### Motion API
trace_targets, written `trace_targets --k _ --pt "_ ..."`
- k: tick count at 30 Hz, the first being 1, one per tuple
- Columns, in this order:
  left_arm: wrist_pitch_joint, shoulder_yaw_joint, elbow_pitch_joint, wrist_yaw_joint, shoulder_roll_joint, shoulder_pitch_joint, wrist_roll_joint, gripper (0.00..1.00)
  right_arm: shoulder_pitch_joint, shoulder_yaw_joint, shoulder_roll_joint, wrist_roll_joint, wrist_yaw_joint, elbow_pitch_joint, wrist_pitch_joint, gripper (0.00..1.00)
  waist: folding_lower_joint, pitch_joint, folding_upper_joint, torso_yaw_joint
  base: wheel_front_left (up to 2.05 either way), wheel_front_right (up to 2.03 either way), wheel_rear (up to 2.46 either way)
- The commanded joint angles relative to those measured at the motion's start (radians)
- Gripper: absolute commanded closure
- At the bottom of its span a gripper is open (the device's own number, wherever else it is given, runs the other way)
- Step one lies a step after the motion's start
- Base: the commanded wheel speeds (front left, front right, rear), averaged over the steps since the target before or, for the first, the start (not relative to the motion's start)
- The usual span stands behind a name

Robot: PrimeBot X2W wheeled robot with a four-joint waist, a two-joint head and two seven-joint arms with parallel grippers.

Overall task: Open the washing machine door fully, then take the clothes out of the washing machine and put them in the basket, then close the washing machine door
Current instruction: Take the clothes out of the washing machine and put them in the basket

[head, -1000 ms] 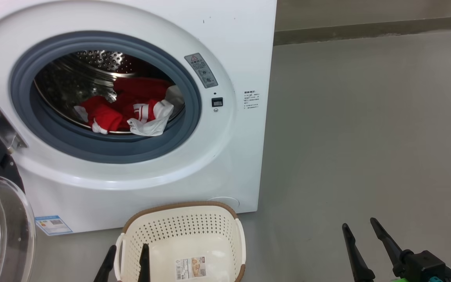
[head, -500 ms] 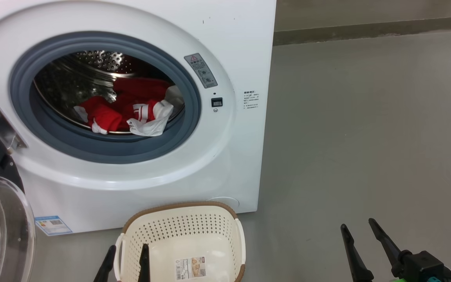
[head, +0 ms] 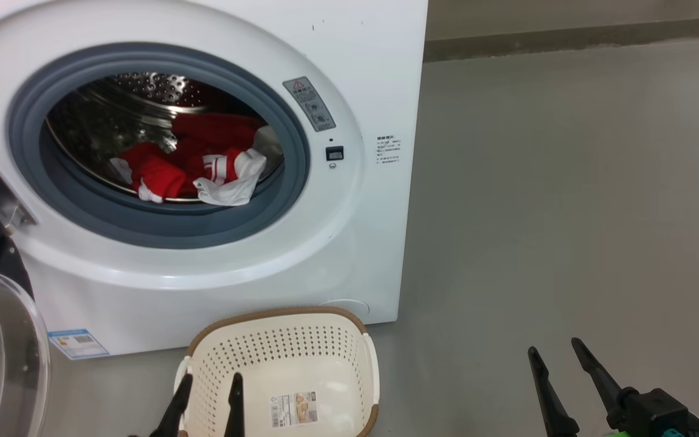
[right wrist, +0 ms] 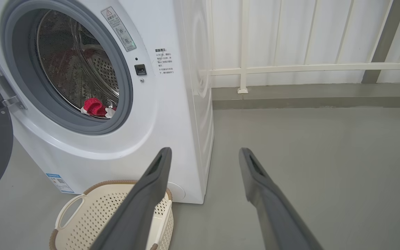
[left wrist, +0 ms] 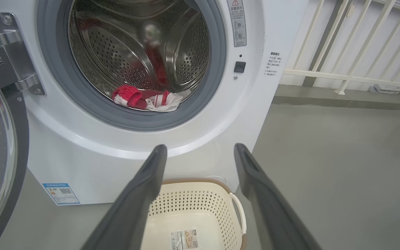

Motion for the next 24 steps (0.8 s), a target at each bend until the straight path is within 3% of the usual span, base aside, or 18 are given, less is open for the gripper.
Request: trace_targets --k 1,7,15,24 --pt "-0.01 0.023 -0.013 -0.008 0.001 -0.06 0.002 0.0 -0.023 0.025 -0.012 -0.009 0.003 -0.026 -0.006 0.0 0.0 0.011 0.0 -0.003 0.0 0.0 0.0" --pt "-0.031 -0.005 0.074 -0.016 -0.016 -0.161 -0.002 0.0 -0.051 0.023 -0.012 -0.02 0.003 -0.046 -0.006 0.0 0.0 0.092 0.0 -0.018 0.0 0.0 0.0" --pt "-0.044 -0.024 0.3 -0.024 -0.033 -0.38 -0.011 0.0 -0.116 0.027 -0.023 -0.005 0.003 -0.075 -0.006 0.0 0.0 0.23 0.0 -0.057 0.0 0.0 0.0" --pt "-0.012 0.015 0.563 -0.074 -0.014 -0.633 -0.067 0.0 -0.187 0.033 -0.025 0.02 0.003 -0.093 -0.006 0.0 0.0 0.356 0.0 -0.116 0.0 0.0 0.0"
